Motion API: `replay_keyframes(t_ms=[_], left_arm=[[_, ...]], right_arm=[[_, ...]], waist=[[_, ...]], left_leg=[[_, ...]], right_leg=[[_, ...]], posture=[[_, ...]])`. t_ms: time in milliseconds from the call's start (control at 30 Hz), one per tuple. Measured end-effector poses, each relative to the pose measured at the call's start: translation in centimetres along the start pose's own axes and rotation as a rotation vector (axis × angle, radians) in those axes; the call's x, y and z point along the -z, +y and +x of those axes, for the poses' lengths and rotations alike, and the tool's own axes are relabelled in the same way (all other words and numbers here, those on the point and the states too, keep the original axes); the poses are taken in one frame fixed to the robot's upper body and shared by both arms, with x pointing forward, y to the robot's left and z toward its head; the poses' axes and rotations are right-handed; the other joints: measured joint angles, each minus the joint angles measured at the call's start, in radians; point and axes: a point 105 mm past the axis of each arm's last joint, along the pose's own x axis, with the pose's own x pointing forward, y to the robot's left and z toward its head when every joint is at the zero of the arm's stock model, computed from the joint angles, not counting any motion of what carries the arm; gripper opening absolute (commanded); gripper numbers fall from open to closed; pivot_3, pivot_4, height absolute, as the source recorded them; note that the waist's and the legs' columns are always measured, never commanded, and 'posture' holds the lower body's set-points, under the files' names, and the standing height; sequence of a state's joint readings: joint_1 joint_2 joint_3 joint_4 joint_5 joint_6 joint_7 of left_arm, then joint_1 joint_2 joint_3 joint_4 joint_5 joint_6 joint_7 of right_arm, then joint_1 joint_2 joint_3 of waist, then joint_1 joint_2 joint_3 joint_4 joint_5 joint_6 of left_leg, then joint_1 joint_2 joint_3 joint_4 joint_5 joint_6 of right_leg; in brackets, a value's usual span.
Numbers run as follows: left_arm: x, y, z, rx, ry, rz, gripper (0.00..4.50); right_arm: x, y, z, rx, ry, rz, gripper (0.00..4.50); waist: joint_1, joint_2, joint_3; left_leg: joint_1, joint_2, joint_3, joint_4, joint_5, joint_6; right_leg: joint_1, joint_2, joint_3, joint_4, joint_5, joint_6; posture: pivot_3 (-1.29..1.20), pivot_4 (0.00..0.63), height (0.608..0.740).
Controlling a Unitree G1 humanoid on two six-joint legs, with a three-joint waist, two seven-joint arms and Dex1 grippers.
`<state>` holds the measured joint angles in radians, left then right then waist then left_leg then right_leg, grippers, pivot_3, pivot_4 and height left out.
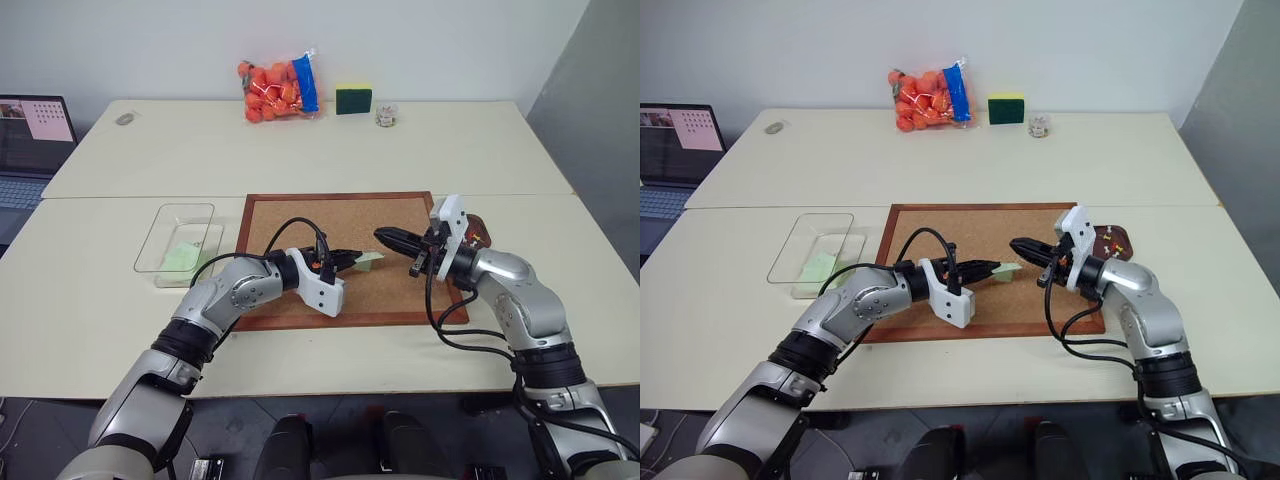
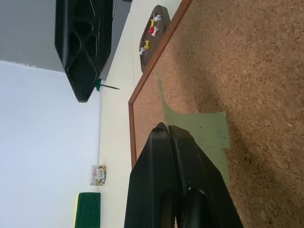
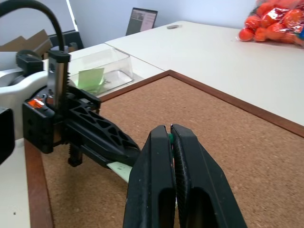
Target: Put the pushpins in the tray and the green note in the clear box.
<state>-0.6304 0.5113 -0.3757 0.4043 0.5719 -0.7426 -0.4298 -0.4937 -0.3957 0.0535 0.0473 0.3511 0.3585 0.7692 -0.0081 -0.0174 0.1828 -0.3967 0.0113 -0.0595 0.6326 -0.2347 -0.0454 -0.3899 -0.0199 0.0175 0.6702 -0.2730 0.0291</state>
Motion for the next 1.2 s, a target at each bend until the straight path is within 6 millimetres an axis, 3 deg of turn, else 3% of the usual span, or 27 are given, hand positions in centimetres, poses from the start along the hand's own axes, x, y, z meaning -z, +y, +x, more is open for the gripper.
replay_keyframes(t_ms=[100,167,300,500,1133,1200], left_arm=[[-0.5,1.4,0.3,-0.112,-0.024,-0.219,0.02],[-0.8,1.5,0.4,-0.132,-0.037,-0.316,0.02],[-1.9,1.5,0.6,-0.142,-0.074,-0.513,0.02],[-2.5,2.0,0.7,-0.151,-0.071,-0.584,0.02],[-2.6,1.6,0.5,-0.153,-0.051,-0.618,0.00],[-2.5,1.5,0.5,-0.153,-0.046,-0.623,0.00]], right_arm=[[1.6,-5.3,-1.3,0.305,0.068,-0.058,0.00],[2.2,-6.8,-2.3,0.403,0.087,-0.065,0.00],[3.4,-9.4,-4.1,0.579,0.139,-0.113,0.00],[3.9,-11.3,-5.4,0.704,0.162,-0.122,0.00],[4.2,-12.0,-5.5,0.729,0.165,-0.090,4.14],[4.2,-12.0,-5.5,0.728,0.164,-0.090,4.14]], waist=[[0.001,0.000,0.000],[0.001,0.000,0.000],[-0.006,0.000,0.000],[-0.025,0.000,0.000],[-0.024,0.000,0.000],[-0.023,0.000,0.000]], left_leg=[[0.000,-0.001,0.000,0.005,0.000,0.000],[0.000,-0.001,0.000,0.007,0.000,0.000],[0.000,0.000,0.000,0.009,0.000,0.000],[0.001,0.000,0.001,0.010,0.000,0.000],[0.000,0.000,0.001,0.010,0.000,0.000],[0.000,0.000,0.001,0.010,0.000,0.000]], right_leg=[[-0.001,-0.001,0.000,0.006,0.000,0.000],[-0.001,-0.001,0.000,0.008,0.000,0.000],[-0.001,0.000,0.001,0.010,0.000,0.000],[0.000,0.001,0.002,0.010,0.000,0.000],[0.000,0.001,0.003,0.010,0.000,0.000],[0.000,0.001,0.003,0.010,0.000,0.000]], posture=[[0.00,0.150,0.740],[0.00,0.150,0.740],[0.00,0.150,0.740],[0.00,0.150,0.740],[0.00,0.150,0.740],[0.00,0.150,0.740]])
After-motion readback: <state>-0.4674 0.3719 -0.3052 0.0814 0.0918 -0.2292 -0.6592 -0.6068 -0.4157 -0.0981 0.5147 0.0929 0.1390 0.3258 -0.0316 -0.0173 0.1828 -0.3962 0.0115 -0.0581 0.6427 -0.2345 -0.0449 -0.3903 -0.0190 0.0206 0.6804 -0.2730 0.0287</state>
